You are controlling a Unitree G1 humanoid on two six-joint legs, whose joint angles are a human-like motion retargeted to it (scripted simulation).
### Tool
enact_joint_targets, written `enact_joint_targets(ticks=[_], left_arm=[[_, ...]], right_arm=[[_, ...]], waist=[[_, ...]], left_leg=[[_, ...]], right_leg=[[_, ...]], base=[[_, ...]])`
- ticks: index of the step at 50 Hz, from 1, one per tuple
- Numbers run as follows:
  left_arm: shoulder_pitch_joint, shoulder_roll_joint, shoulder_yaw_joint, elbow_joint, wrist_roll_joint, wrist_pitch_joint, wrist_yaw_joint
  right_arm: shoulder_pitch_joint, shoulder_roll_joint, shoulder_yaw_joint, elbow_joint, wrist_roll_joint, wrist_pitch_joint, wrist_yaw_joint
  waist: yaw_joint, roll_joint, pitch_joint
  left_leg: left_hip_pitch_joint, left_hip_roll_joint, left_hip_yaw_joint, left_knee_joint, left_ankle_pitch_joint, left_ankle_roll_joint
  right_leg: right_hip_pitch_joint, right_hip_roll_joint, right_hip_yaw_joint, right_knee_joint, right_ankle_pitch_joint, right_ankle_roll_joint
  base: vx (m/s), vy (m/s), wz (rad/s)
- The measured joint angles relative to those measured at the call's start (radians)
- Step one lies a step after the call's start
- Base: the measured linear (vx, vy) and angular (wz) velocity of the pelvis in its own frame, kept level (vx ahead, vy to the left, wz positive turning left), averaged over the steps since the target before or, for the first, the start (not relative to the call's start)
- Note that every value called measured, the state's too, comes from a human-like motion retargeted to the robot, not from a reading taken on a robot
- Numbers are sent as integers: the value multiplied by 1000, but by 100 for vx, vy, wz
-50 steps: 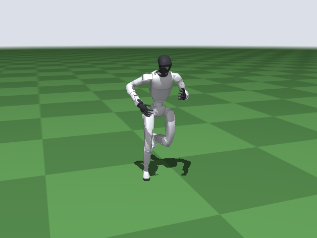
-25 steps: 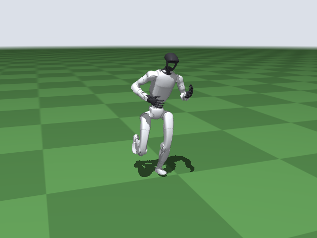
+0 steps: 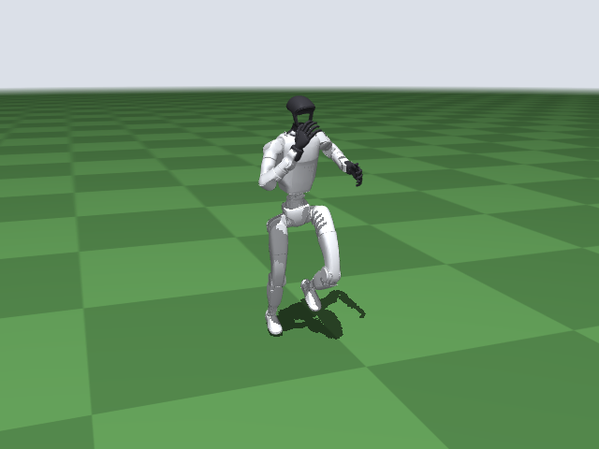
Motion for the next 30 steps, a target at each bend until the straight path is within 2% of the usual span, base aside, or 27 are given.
enact_joint_targets(ticks=[2, 3, 5, 7, 8, 10, 12, 13, 14, 15, 17, 20, 23, 25, 27, 28, 30], left_arm=[[180, 46, 128, -15, -24, 14, -80], [235, 31, 171, -18, -34, 23, -120], [271, -34, 205, -33, -64, 32, -154], [216, -97, 177, -57, -81, 29, -135], [168, -118, 149, -65, -70, 27, -129], [41, -183, 64, -66, 4, 41, -144], [-230, -220, -77, -3, 21, 37, -36], [-368, -250, -147, 33, 33, 35, 9], [-520, -275, -210, 68, 46, 27, 51], [-679, -299, -270, 104, 60, 17, 91], [-948, -338, -321, 102, 85, -13, 142], [-1235, -402, -316, 39, 105, -72, 221], [-1315, -413, -274, -30, 117, -96, 208], [-1316, -393, -250, -69, 101, -104, 186], [-1293, -350, -219, -100, 88, -112, 188], [-1269, -324, -200, -111, 91, -112, 189], [-1182, -280, -161, -119, 107, -103, 173]], right_arm=[[-51, -8, 53, -60, 3, -4, 0], [-55, -9, 84, -89, 8, -5, 25], [-34, 1, 145, -137, 10, -6, 86], [44, 14, 182, -175, 42, -16, 122], [97, 21, 191, -183, 75, -18, 141], [229, 34, 211, -180, 106, -9, 202], [311, 58, 215, -88, 112, 17, 235], [373, 65, 219, -25, 92, 22, 234], [444, 62, 205, 37, 55, 22, 224], [519, 56, 183, 99, 8, 20, 209], [722, 15, 93, 118, -9, -4, 208], [1071, -102, -95, 13, 165, -62, 212], [1353, -205, -270, -14, 220, -41, 272], [1475, -235, -351, 9, 225, 10, 357], [1526, -243, -403, 43, 190, 66, 420], [1536, -244, -423, 56, 160, 89, 440], [1543, -242, -443, 79, 99, 112, 453]], waist=[[147, -86, -34], [201, -102, -35], [280, -52, 0], [309, 101, 49], [305, 158, 52], [256, 275, 79], [228, 155, 89], [187, 107, 100], [146, 70, 109], [104, 38, 117], [12, 37, 123], [-189, 129, 106], [-365, 238, 36], [-453, 256, -2], [-529, 185, 8], [-556, 135, 31], [-569, 41, 70]], left_leg=[[12, 18, 89, -341, 59, -12], [68, 34, 138, -551, 93, -31], [282, 63, 222, -1030, 150, -123], [511, 127, 237, -1403, 158, -280], [566, 157, 217, -1495, 153, -326], [660, 207, 118, -1558, 199, -381], [575, 89, 17, -1467, 225, -165], [525, 35, -27, -1344, 159, -70], [480, -7, -59, -1218, 76, -15], [439, -43, -85, -1090, -15, 20], [487, -64, -137, -1022, -94, -5], [657, -18, -271, -1089, -49, -93], [805, 115, -376, -1245, 165, -218], [905, 174, -378, -1344, 332, -271], [1006, 184, -286, -1336, 390, -269], [1062, 196, -215, -1298, 374, -253], [1114, 224, -118, -1119, 278, -198]], right_leg=[[125, -38, 45, -134, 238, 43], [203, -47, 52, -197, 349, 59], [386, -13, 47, -248, 465, 52], [526, 90, -3, -82, 411, 1], [522, 123, -47, 102, 350, -15], [508, 172, -116, 466, 230, -113], [211, 23, -142, 999, 95, -92], [95, -25, -129, 1180, 43, -104], [-21, -55, -111, 1318, 0, -103], [-136, -76, -90, 1434, -38, -95], [-306, -122, -95, 1480, -65, -62], [-419, -191, -203, 1275, -104, -119], [-401, -141, -329, 743, -41, -107], [-314, -114, -392, 279, 91, -51], [-199, -154, -392, -107, 178, 41], [-148, -190, -379, -223, 175, 88], [-95, -270, -334, -316, 110, 142]], base=[[200, -5, -145], [207, 6, -133], [209, 16, -117], [207, 27, -52], [201, 32, 37], [187, 27, 94], [163, 15, 95], [154, 9, 146], [152, 5, 179], [154, 0, 183], [159, -7, 192], [164, -20, 231], [160, -48, 188], [161, -68, 171], [162, -87, 203], [156, -98, 180], [146, -102, 127]])
